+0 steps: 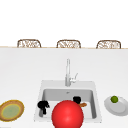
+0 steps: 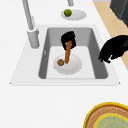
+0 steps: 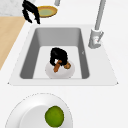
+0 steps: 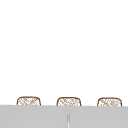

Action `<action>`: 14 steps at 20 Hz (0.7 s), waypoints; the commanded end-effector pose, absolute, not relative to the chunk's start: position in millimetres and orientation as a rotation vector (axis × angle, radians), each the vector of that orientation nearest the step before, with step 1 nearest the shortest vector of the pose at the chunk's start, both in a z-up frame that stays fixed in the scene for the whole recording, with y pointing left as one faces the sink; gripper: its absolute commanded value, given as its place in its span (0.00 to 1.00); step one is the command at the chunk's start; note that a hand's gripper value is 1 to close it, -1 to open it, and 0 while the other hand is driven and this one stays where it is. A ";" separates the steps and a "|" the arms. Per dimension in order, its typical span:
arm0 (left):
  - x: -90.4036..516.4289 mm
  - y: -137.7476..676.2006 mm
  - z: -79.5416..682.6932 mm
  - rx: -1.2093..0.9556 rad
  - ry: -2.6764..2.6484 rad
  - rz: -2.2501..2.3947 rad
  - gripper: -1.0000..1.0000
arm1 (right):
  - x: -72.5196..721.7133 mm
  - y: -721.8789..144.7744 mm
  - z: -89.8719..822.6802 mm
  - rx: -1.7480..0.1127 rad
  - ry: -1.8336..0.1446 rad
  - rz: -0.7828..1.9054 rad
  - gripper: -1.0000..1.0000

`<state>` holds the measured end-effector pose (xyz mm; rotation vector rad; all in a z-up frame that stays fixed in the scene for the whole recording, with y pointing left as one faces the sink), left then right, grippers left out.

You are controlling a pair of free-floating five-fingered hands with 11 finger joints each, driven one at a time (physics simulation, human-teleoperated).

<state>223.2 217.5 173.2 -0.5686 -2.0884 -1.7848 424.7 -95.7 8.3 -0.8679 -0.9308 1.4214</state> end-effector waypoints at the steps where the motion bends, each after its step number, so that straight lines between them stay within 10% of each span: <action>1: 223.2 217.5 173.2 -0.569 -2.088 -1.785 0.50 | 417.1 -100.7 34.3 -0.895 -0.944 1.400 1.00; 14: 223.2 217.5 173.2 -0.569 -2.088 -1.785 0.50 | 375.9 -127.3 125.7 -0.885 -0.942 1.400 1.00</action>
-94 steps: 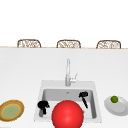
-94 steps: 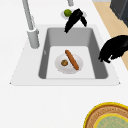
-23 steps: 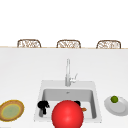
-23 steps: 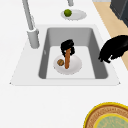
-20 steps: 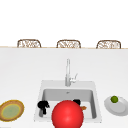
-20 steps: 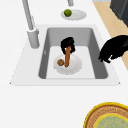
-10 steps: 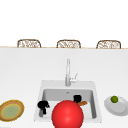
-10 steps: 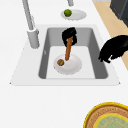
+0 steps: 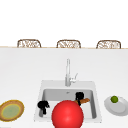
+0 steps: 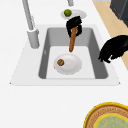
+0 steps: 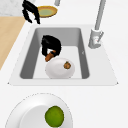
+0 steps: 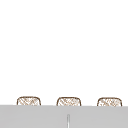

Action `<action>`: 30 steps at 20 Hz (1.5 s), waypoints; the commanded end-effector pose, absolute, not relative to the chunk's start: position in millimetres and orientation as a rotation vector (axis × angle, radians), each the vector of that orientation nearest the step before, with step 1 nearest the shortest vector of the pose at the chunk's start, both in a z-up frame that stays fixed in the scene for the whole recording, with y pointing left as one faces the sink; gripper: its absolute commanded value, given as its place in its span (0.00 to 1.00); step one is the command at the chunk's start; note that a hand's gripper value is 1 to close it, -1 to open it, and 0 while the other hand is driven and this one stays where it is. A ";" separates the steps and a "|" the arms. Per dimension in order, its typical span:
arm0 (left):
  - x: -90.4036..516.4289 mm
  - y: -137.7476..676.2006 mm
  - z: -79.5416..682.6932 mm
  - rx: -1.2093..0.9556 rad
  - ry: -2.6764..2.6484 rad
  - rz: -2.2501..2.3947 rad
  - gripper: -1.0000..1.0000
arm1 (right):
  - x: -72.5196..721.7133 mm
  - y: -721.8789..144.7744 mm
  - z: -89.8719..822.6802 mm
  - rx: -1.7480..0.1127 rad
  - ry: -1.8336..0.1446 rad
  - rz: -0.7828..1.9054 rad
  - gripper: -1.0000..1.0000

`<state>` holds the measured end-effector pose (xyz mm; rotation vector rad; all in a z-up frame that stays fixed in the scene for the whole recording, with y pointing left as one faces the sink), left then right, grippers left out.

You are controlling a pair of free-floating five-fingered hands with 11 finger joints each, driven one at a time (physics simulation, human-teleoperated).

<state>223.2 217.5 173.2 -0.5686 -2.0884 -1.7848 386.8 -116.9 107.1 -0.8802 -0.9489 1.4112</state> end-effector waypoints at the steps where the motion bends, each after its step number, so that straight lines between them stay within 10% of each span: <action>1: 223.2 217.5 173.2 -0.569 -2.088 -1.785 0.50 | 372.0 -131.9 131.3 -0.881 -0.944 1.394 1.00; 30: 223.2 217.5 173.2 -0.569 -2.088 -1.785 0.50 | 211.9 -262.6 260.5 -0.863 -0.984 1.384 1.00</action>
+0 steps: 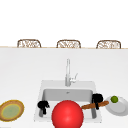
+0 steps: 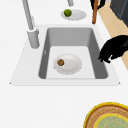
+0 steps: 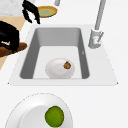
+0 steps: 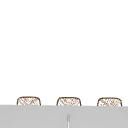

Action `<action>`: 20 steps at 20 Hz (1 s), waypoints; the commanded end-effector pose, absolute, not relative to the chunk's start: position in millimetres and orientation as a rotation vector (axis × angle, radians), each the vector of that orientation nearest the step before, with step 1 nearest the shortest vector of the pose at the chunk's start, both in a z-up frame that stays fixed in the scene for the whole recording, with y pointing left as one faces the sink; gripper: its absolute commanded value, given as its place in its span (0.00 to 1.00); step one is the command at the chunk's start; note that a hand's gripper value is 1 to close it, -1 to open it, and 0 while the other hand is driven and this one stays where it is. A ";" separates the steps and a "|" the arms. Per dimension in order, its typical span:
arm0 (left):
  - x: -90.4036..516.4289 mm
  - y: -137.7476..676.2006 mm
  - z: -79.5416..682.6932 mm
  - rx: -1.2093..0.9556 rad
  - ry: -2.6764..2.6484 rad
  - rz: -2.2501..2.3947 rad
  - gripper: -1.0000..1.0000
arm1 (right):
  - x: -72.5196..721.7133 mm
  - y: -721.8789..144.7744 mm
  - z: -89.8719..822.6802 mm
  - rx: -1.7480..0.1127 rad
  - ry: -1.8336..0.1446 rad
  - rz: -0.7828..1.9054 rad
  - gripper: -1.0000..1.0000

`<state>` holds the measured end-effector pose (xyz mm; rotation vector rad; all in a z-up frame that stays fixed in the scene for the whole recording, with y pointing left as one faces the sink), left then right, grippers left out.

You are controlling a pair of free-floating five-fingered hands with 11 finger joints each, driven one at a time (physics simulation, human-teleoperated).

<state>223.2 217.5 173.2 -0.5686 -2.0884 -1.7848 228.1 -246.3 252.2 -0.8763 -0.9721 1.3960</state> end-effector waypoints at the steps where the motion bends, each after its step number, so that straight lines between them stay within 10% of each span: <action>1: 223.2 217.5 173.2 -0.569 -2.088 -1.785 0.50 | 208.3 -268.9 263.1 -0.859 -0.986 1.382 1.00; 20: 223.2 217.5 173.2 -0.569 -2.088 -1.785 0.50 | 136.4 -385.7 264.9 -0.806 -0.993 1.367 1.00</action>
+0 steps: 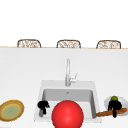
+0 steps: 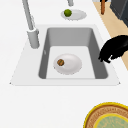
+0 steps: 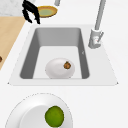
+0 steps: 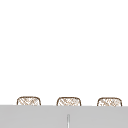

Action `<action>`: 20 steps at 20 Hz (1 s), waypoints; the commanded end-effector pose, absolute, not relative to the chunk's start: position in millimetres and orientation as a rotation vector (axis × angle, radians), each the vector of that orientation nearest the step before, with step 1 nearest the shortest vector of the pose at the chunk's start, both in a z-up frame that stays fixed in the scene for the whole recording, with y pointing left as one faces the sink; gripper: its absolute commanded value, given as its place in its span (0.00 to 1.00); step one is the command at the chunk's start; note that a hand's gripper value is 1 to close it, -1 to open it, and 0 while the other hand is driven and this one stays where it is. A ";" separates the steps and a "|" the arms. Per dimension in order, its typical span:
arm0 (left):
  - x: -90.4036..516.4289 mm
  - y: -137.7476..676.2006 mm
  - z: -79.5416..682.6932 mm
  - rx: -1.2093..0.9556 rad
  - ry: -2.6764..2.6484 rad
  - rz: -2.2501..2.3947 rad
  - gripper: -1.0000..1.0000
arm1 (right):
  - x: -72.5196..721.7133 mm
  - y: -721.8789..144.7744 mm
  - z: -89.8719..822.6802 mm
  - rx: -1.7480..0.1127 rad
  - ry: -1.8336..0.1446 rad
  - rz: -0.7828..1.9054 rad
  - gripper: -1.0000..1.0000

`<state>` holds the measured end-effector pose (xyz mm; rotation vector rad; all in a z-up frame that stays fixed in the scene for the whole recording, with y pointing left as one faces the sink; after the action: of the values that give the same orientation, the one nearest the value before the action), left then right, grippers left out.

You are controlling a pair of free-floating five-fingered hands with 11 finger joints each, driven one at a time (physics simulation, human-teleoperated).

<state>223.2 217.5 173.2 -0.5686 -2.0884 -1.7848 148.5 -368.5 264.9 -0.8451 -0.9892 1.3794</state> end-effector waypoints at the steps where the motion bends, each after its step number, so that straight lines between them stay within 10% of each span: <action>1: 223.2 217.5 173.2 -0.569 -2.088 -1.785 0.50 | 132.2 -392.0 264.9 -0.805 -0.993 1.366 1.00; 20: 223.2 217.5 173.2 -0.569 -2.088 -1.785 0.50 | 112.5 -430.7 193.3 -1.033 -0.843 1.341 1.00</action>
<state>223.2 217.5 173.2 -0.5686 -2.0884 -1.7848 103.3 -430.3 209.2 -0.9608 -0.8713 1.3824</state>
